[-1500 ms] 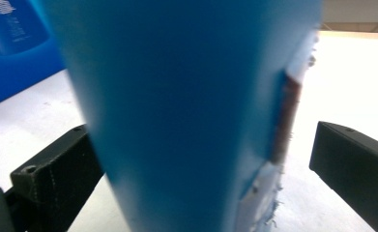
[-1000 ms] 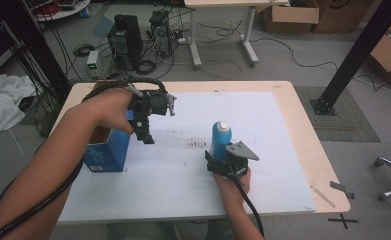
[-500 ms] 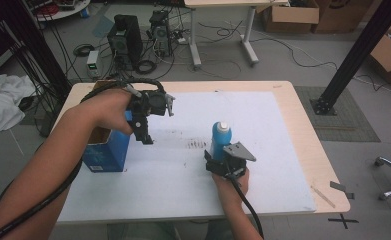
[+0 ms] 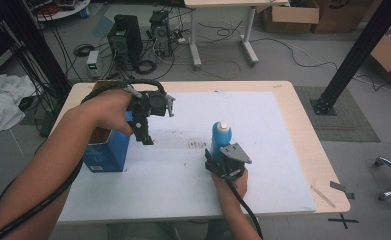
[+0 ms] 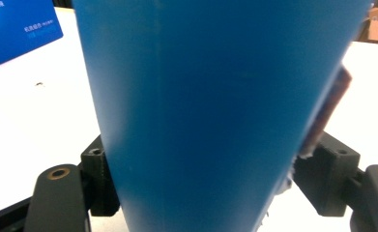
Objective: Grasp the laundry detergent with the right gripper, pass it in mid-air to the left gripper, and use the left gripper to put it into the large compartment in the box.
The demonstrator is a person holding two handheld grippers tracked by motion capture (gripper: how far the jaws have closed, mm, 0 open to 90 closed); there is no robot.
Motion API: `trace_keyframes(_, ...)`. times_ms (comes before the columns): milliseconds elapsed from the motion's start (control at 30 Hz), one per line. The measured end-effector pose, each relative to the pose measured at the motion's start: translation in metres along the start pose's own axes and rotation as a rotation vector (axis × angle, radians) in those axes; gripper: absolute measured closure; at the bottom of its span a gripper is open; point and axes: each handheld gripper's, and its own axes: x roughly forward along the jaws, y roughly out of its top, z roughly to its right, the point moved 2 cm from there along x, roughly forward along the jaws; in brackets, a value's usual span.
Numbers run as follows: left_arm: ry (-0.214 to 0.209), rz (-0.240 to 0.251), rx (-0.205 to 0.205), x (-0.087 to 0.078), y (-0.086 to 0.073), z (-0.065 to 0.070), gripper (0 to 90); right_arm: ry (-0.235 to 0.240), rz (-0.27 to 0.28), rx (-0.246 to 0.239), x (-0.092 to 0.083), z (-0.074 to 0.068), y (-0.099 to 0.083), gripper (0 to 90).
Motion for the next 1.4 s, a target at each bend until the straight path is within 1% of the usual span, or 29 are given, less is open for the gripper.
trace_keyframes(100, -0.001, -0.002, 0.001, 0.000, 0.000, 0.000, 0.1, -0.007, 0.000, 0.000, 0.000, 0.000, 0.000, 27.8)
trace_keyframes(267, -0.002, -0.003, -0.001, 0.000, 0.000, 0.000, 0.1, -0.011, -0.001, -0.006, 0.001, 0.000, 0.000, 28.7)
trace_keyframes(400, -0.003, -0.002, 0.000, 0.001, 0.000, 0.000, 0.1, -0.012, -0.001, -0.002, 0.001, 0.000, 0.000, 29.0)
trace_keyframes(500, -0.005, -0.003, 0.000, 0.002, 0.001, 0.000, 0.1, -0.017, -0.001, -0.007, 0.001, 0.000, 0.000, 30.6)
trace_keyframes(533, -0.005, -0.004, 0.001, 0.002, 0.001, 0.000, 0.1, -0.026, -0.002, -0.013, 0.002, -0.001, 0.000, 31.2)
trace_keyframes(800, -0.006, -0.003, 0.000, 0.002, 0.000, -0.001, 0.1, -0.044, 0.000, -0.023, 0.003, -0.003, 0.000, 32.3)
trace_keyframes(833, -0.006, -0.003, 0.000, 0.003, 0.000, -0.001, 0.1, -0.053, 0.001, -0.022, 0.003, -0.004, 0.000, 33.1)
trace_keyframes(900, -0.008, -0.003, -0.002, 0.004, 0.000, -0.001, 0.1, -0.055, 0.001, -0.021, 0.003, -0.004, 0.000, 34.4)
trace_keyframes(933, -0.007, -0.003, -0.002, 0.004, 0.000, -0.001, 0.1, -0.056, 0.002, -0.023, 0.002, -0.004, 0.000, 38.7)
trace_keyframes(967, -0.009, -0.004, -0.002, 0.004, 0.000, -0.001, 0.1, -0.046, 0.007, -0.023, 0.001, -0.004, 0.001, 40.6)
trace_keyframes(1200, -0.009, -0.004, -0.003, 0.004, -0.001, 0.001, 0.1, -0.014, -0.003, -0.027, 0.001, 0.000, 0.002, 41.9)
trace_keyframes(1233, -0.010, -0.004, -0.001, 0.004, -0.001, 0.001, 0.1, 0.000, -0.009, -0.032, 0.000, 0.001, 0.003, 42.4)
trace_keyframes(1333, -0.009, -0.003, -0.001, 0.003, -0.002, 0.001, 0.1, 0.005, -0.011, -0.046, 0.000, 0.003, 0.003, 42.6)
trace_keyframes(1400, -0.009, -0.003, -0.002, 0.003, -0.001, 0.001, 0.1, 0.022, -0.010, -0.052, -0.002, 0.007, 0.004, 42.7)
